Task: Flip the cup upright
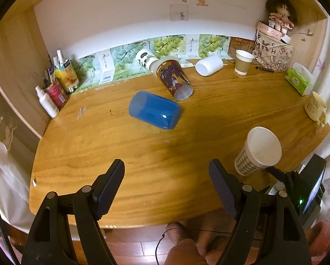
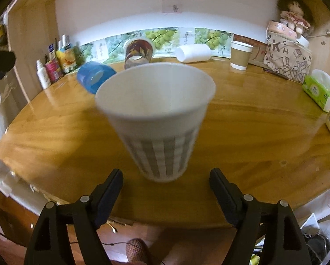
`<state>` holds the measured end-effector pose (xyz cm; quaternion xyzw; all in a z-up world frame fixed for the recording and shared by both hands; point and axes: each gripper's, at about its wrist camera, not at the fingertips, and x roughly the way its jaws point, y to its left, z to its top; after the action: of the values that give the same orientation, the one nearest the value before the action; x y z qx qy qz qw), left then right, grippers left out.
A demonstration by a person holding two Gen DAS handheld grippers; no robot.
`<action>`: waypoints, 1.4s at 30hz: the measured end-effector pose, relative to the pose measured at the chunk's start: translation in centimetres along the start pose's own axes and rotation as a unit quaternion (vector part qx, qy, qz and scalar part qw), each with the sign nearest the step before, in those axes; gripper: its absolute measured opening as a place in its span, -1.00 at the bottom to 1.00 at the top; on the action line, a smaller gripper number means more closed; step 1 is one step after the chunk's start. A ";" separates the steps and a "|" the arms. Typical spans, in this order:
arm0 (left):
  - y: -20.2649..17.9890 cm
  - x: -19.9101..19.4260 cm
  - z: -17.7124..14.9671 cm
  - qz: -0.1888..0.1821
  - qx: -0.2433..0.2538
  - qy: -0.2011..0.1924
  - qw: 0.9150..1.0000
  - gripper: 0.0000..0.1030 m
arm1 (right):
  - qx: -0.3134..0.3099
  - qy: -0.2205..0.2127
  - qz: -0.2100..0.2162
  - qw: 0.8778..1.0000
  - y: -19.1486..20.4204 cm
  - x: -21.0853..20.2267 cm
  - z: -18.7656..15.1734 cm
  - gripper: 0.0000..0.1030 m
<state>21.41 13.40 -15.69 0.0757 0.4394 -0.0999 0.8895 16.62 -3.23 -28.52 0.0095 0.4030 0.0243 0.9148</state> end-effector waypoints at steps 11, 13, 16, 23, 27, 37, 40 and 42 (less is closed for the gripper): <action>-2.9 -1.6 -3.2 0.027 -0.044 0.041 0.998 0.59 | -0.036 0.094 -0.020 0.995 -2.0 -4.8 -2.2 0.59; -3.2 -1.8 -4.0 0.025 -0.052 0.051 0.997 0.59 | -0.024 0.116 -0.017 0.993 -2.9 -5.8 -2.4 0.59; -3.9 -2.5 -5.0 0.021 -0.070 0.062 0.995 0.58 | -0.003 0.133 -0.014 0.991 -4.3 -8.0 -2.5 0.59; -5.8 -5.3 -6.9 0.036 -0.106 0.060 0.992 0.59 | 0.040 0.150 0.003 0.988 -6.6 -13.5 -1.9 0.64; -6.9 -7.9 -7.7 0.017 -0.131 0.050 0.990 0.59 | 0.025 0.118 0.030 0.992 -6.6 -17.3 -1.1 0.64; -9.9 -15.6 -8.2 0.032 -0.159 -0.050 0.985 0.59 | 0.038 0.117 0.057 0.991 -6.4 -23.9 -0.3 0.65; -10.2 -17.3 -8.3 0.045 -0.160 -0.081 0.983 0.59 | 0.005 0.086 0.043 0.995 -5.4 -25.9 -0.4 0.65; -10.2 -18.0 -8.4 0.047 -0.163 -0.094 0.981 0.59 | 0.000 0.068 0.045 0.997 -5.4 -26.7 -0.5 0.65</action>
<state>1.74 7.38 -6.87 -0.0595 0.3600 0.0079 0.9310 -1.56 -9.98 -9.37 0.0262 0.4630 0.0655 0.8835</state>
